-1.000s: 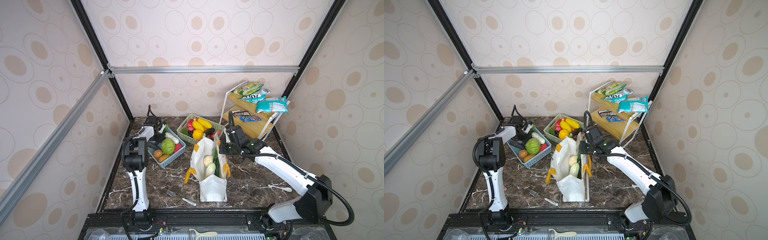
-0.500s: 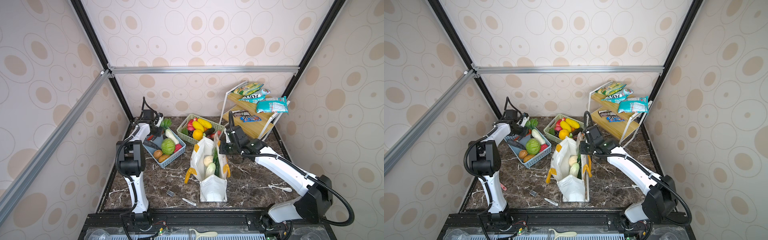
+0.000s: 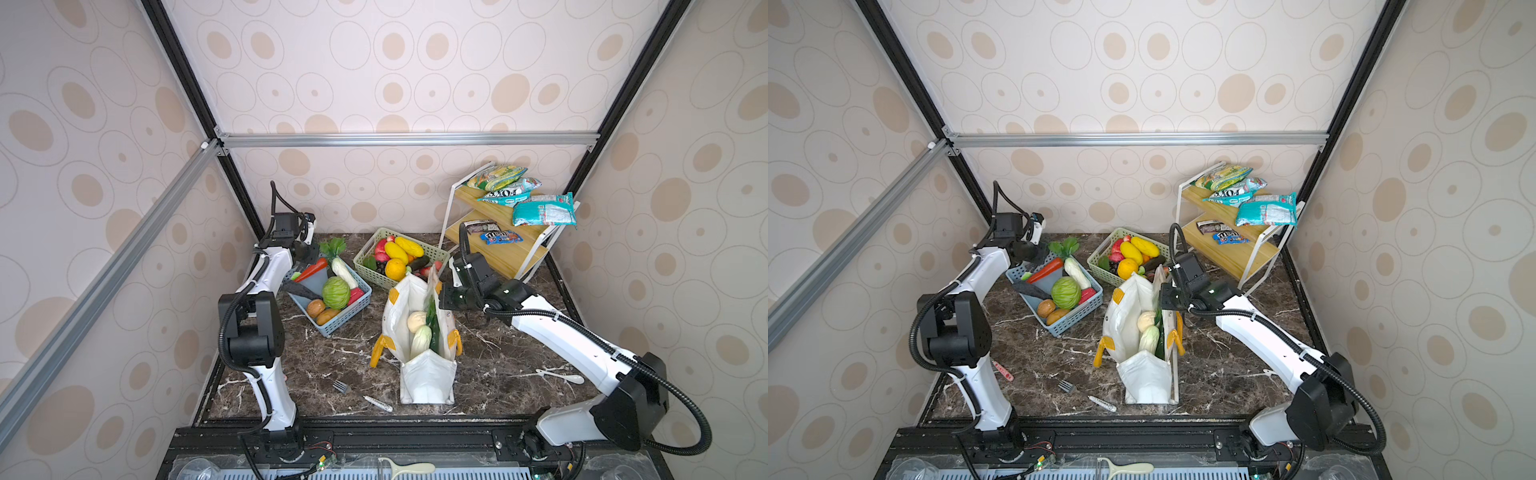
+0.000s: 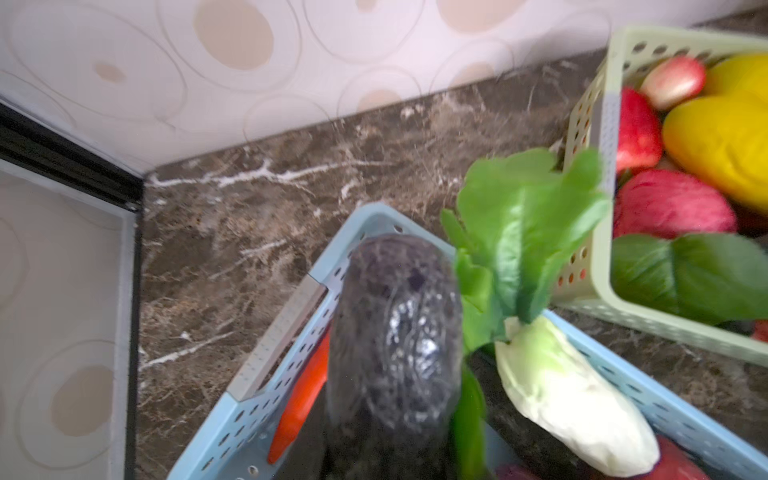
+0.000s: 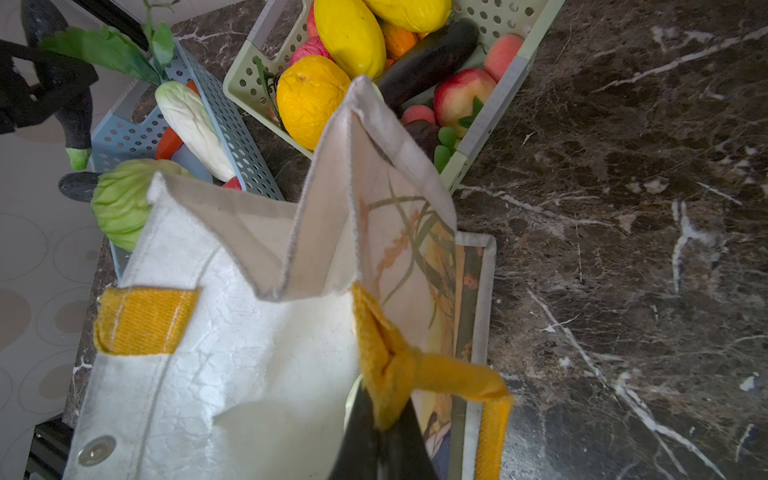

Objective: Place the food into the grocery bag and tie it
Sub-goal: 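Lift the eggplant with the left gripper and swing it toward the bag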

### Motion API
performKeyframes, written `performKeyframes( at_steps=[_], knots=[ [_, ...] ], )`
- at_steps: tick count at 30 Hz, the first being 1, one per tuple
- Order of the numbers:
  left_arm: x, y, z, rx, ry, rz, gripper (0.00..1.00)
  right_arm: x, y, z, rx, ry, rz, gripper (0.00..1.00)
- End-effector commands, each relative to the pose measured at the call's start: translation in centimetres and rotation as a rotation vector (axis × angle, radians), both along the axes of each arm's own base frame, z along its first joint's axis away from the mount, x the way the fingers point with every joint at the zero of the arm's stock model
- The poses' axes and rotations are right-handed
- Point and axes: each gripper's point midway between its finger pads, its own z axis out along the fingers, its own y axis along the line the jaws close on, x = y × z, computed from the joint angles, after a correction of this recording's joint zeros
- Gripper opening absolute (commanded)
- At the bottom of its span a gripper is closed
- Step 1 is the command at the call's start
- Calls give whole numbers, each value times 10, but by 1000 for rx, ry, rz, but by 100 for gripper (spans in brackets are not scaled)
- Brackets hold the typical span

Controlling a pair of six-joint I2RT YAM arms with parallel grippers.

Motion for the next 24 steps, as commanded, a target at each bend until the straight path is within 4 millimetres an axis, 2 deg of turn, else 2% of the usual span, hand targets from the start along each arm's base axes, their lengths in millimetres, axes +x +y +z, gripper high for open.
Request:
performKeyframes(
  at_steps=[1,6,12,15,19,24],
  knots=[
    [1,0,35,-33,-94,18,29,-4,-1,4,14,-8,-7,0],
    [-10,-24,62,-150,-134,-52,31,-3,-1,4,13,-12,-5,0],
    [-34,-72,105,-357,-198,-162,31,-1,-1,9,11,-25,-6,0],
    [-54,-101,130,-464,-227,-233,31,0,-1,9,6,-27,-7,0],
    [-88,-157,151,-590,-229,-356,32,2,0,10,5,-32,-10,0],
    [-124,-206,155,-751,-173,-421,32,4,-1,10,3,-35,-12,0]
  ],
)
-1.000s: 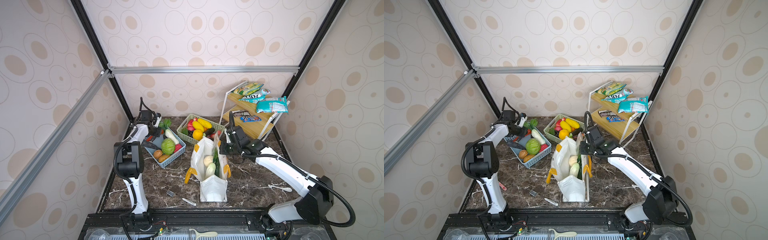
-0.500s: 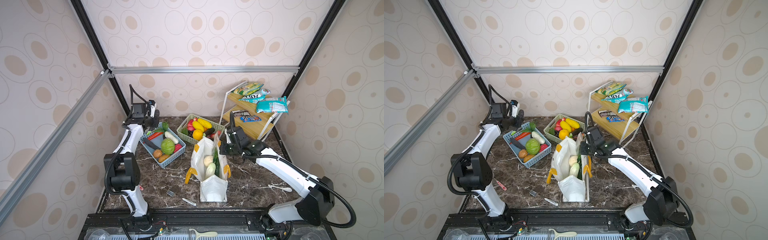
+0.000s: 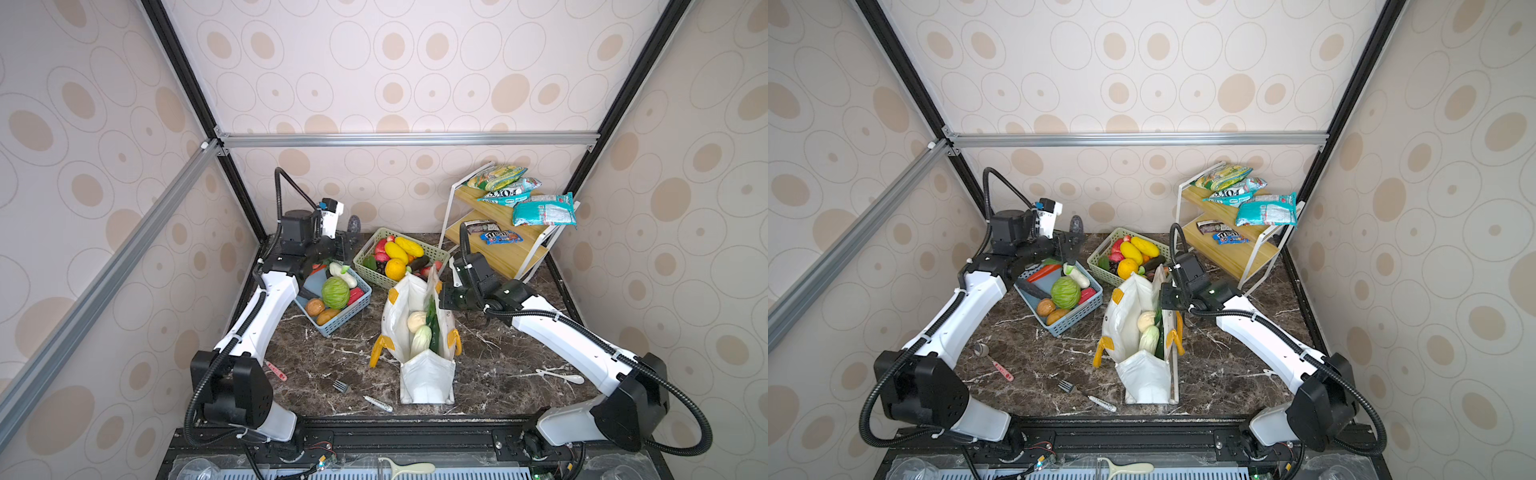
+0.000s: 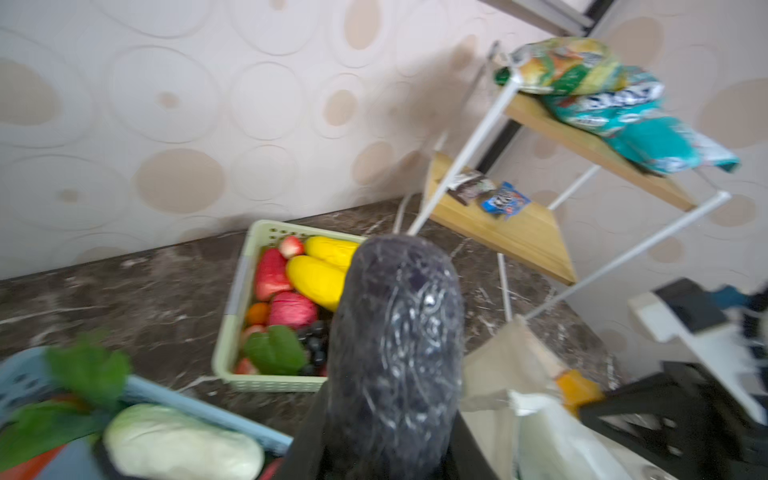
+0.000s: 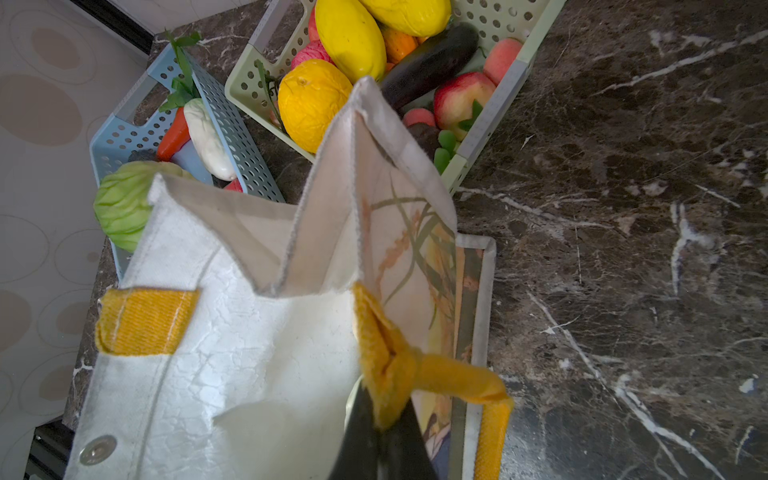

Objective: Place the food into the grocery bag and tie it
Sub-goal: 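Lift the eggplant with the left gripper and swing it toward the bag, then lower the eggplant into the white bag and open the left gripper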

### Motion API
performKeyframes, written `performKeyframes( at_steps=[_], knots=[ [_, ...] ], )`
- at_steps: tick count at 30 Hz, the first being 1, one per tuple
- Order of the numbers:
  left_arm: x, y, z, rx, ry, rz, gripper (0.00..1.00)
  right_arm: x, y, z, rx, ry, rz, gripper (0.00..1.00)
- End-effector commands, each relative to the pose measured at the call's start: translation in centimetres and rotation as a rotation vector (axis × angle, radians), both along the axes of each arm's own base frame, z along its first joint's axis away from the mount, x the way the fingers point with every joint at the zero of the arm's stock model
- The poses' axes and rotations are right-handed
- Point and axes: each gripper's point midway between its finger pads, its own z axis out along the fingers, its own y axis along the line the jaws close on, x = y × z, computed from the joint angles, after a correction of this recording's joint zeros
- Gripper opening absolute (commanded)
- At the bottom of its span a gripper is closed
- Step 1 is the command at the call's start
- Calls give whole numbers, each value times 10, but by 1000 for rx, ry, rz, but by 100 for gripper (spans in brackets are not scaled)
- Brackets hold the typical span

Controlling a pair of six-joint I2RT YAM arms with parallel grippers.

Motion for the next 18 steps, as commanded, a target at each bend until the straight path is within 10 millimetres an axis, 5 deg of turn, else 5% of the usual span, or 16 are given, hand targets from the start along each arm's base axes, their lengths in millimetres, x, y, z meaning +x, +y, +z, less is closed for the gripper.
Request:
performKeyframes(
  at_steps=[1,9,18],
  knots=[
    [-23,-31,17,-170,35,-82,32,3,0,11,4,-34,-11,0],
    [-75,-81,33,-340,78,-180,34,5,-1,15,19,-50,-26,0],
    [-118,-144,1,-325,166,-287,34,1,-4,18,40,-54,-41,0]
  ],
)
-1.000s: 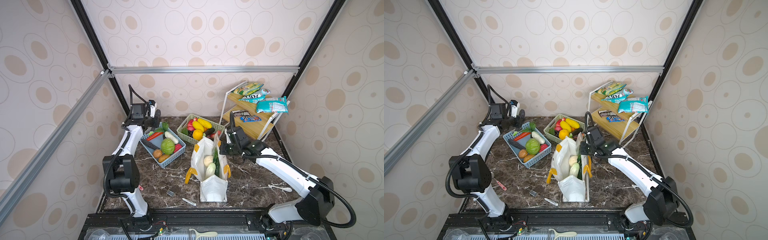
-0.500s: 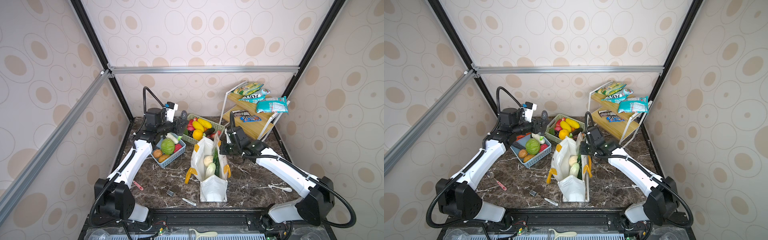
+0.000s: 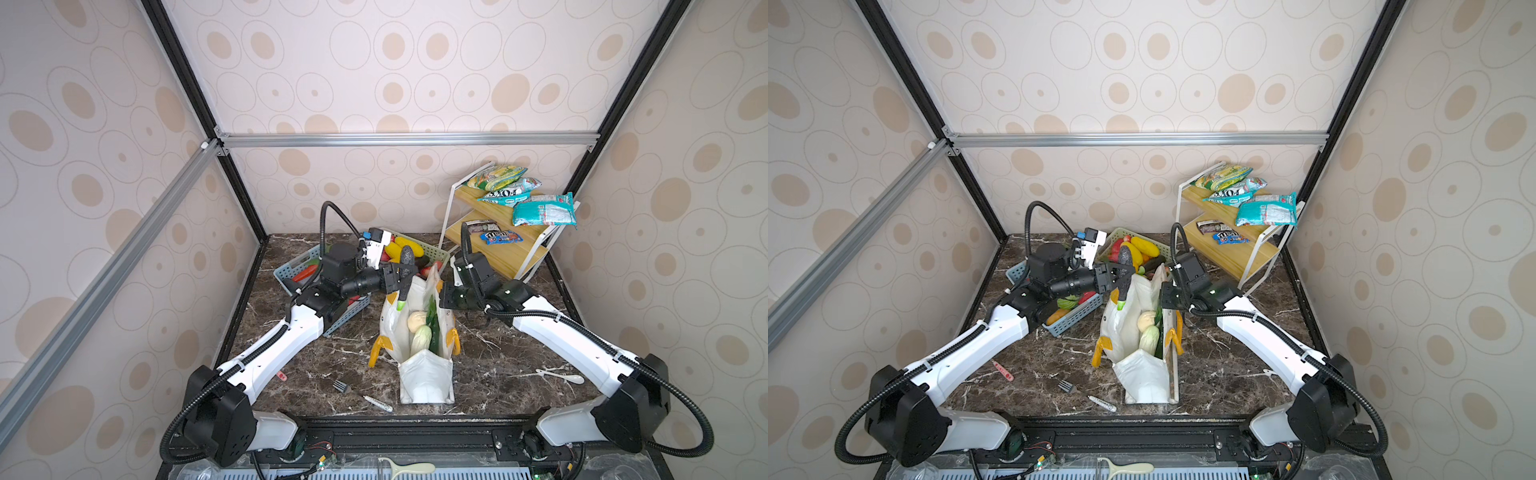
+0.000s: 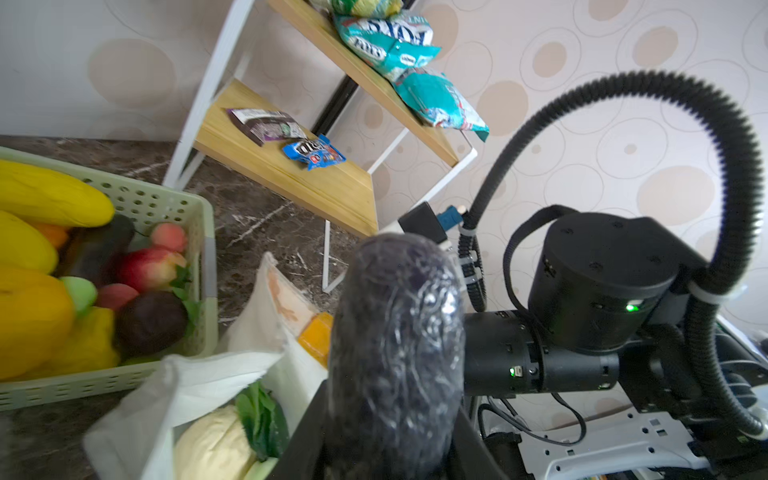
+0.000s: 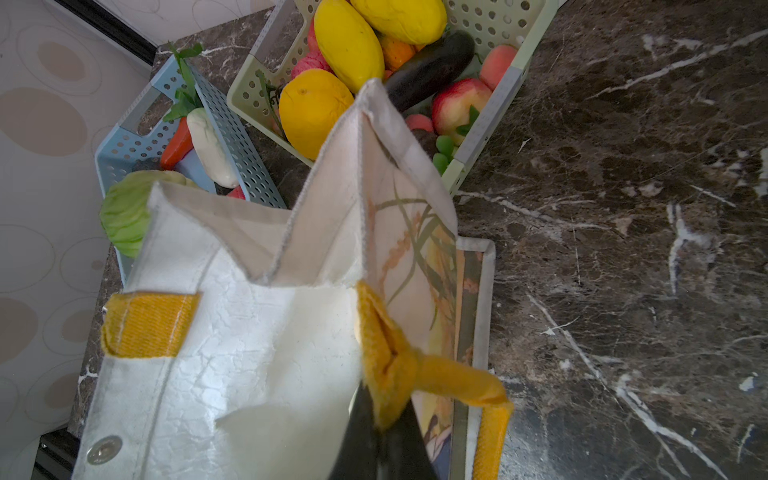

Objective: Place the food into the grocery bag and tie it
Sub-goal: 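Lower the eggplant into the white bag and open the left gripper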

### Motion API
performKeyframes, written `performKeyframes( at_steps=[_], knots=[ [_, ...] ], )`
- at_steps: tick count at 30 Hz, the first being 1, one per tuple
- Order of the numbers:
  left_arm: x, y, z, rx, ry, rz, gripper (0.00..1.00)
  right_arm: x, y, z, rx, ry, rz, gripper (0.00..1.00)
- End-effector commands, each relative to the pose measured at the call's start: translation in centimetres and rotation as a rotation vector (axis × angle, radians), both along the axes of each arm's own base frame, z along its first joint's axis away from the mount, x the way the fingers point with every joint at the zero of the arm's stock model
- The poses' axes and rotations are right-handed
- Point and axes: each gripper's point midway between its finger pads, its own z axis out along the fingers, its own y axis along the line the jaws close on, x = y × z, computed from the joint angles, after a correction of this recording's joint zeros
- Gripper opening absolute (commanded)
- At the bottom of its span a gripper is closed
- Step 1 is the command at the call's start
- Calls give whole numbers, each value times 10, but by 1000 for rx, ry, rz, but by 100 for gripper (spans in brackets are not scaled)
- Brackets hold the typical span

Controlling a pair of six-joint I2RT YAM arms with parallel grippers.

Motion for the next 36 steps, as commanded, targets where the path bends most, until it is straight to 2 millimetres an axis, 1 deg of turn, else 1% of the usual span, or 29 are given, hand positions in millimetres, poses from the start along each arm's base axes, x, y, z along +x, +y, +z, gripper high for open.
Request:
performKeyframes(
  at_steps=[1,3,8,12,15,16,19,25,27,29,30,33,35,36],
  knots=[
    [-9,-16,-2,-11,-1,-7,34,0,-3,13,26,-42,-26,0],
    [-15,-24,-13,23,5,-23,34,-2,-4,13,27,-43,-29,0],
    [-34,-43,-51,152,25,-82,34,-4,-11,14,20,-54,-49,0],
    [-37,-49,-82,265,48,-81,35,-5,-15,15,14,-64,-59,0],
    [-39,-51,-101,341,63,-87,36,-5,-16,17,16,-71,-64,0],
    [-36,-49,-108,376,64,-66,36,-5,-17,18,14,-74,-64,0],
    [-38,-50,-122,428,76,-60,40,-5,-20,20,11,-81,-69,0],
    [-36,-52,-138,512,93,-42,53,-5,-21,20,13,-83,-73,0],
    [-35,-52,-138,526,94,-42,58,-5,-22,20,14,-83,-75,0],
    [-33,-51,-129,522,77,-29,62,-6,-22,20,14,-84,-73,0],
    [-31,-51,-122,512,64,-17,63,-6,-22,20,14,-85,-76,0],
    [-24,-49,-90,486,4,23,66,-7,-24,19,11,-85,-77,0],
    [-12,-42,-67,491,-44,80,68,-8,-25,18,9,-82,-77,0],
    [-7,-37,-59,500,-64,108,68,-7,-25,18,9,-83,-78,0]
  ],
)
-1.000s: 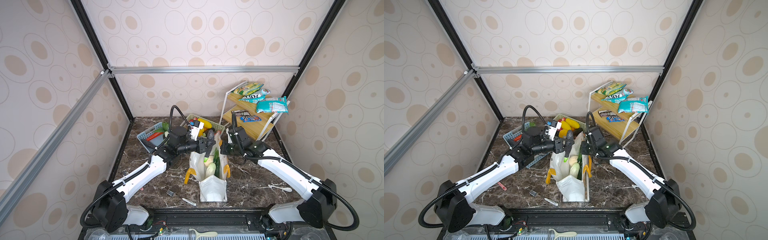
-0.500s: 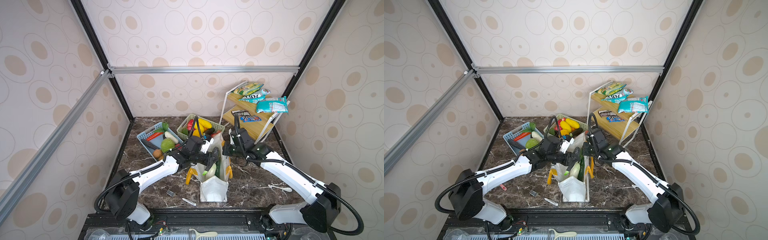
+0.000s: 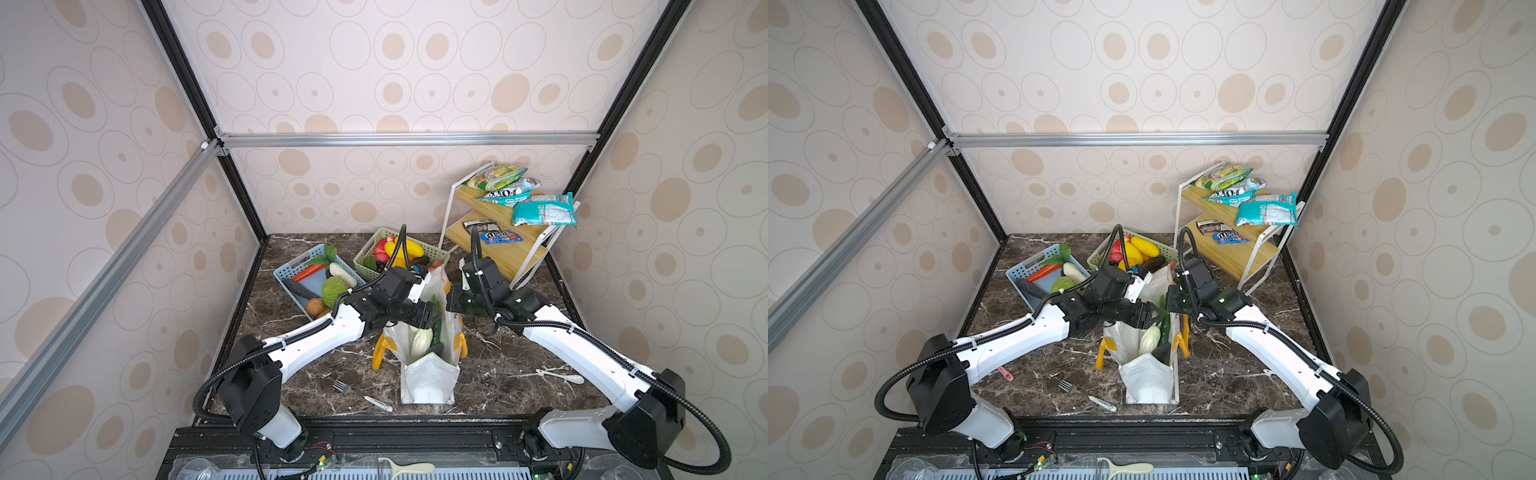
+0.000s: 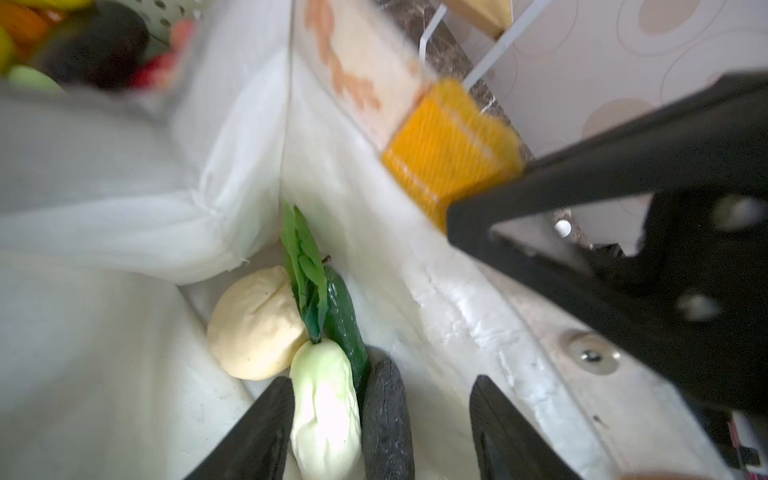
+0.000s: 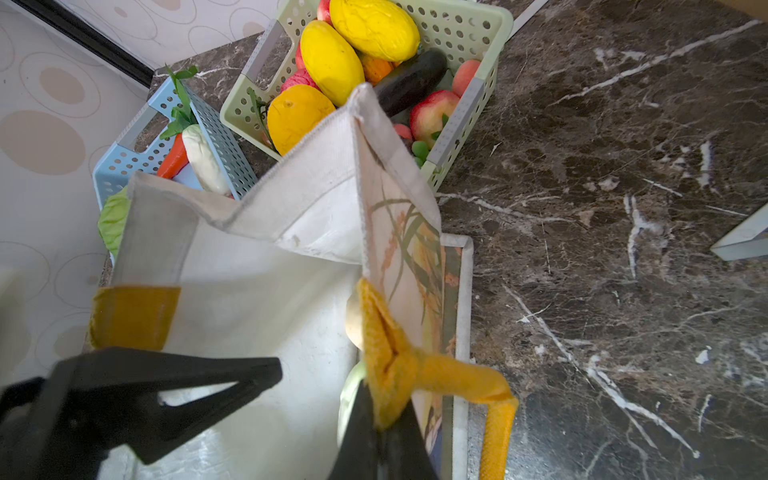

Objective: Place the food into the grocery bag and tie it
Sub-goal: 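Lower the eggplant into the white bag and open the left gripper, then move the left gripper back down over the red pepper in the blue basket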

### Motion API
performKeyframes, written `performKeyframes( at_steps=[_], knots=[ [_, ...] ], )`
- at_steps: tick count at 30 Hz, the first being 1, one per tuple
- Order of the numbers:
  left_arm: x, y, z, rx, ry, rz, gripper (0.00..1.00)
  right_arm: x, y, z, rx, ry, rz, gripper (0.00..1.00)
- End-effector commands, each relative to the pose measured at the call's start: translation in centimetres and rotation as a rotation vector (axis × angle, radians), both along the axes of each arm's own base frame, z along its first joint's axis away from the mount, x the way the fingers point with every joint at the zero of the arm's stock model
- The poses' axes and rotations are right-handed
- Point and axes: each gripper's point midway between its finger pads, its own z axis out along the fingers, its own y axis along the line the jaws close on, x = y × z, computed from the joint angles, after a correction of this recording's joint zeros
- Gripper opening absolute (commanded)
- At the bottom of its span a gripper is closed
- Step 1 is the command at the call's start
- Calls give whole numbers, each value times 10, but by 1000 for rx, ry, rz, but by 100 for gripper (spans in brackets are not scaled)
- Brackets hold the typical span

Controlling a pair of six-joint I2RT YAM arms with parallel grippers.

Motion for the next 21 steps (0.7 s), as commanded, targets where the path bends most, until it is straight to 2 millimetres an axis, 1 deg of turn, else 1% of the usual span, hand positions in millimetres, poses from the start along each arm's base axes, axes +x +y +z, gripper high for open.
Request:
performKeyframes(
  at_steps=[1,3,6,10,12,14,15,19,20,21],
  knots=[
    [23,18,64,1,-171,89,69,3,-6,12,13,-45,-27,0],
    [41,37,78,46,-228,159,69,2,-5,12,14,-47,-22,0],
    [67,74,98,118,-308,261,67,1,-5,11,13,-44,-19,0],
    [99,136,122,218,-408,410,67,0,-7,14,6,-55,-16,0],
    [112,167,126,288,-444,473,66,0,-8,14,5,-56,-15,0],
    [127,199,120,404,-466,541,66,0,-7,14,8,-57,-11,0],
    [134,212,114,450,-465,564,66,0,-6,13,10,-54,-9,0],
    [168,278,75,595,-402,683,64,0,-2,11,22,-45,7,0],
    [176,293,65,639,-388,704,63,0,-1,11,25,-43,10,0],
    [181,304,57,674,-377,715,63,0,0,10,24,-40,13,0]
  ],
)
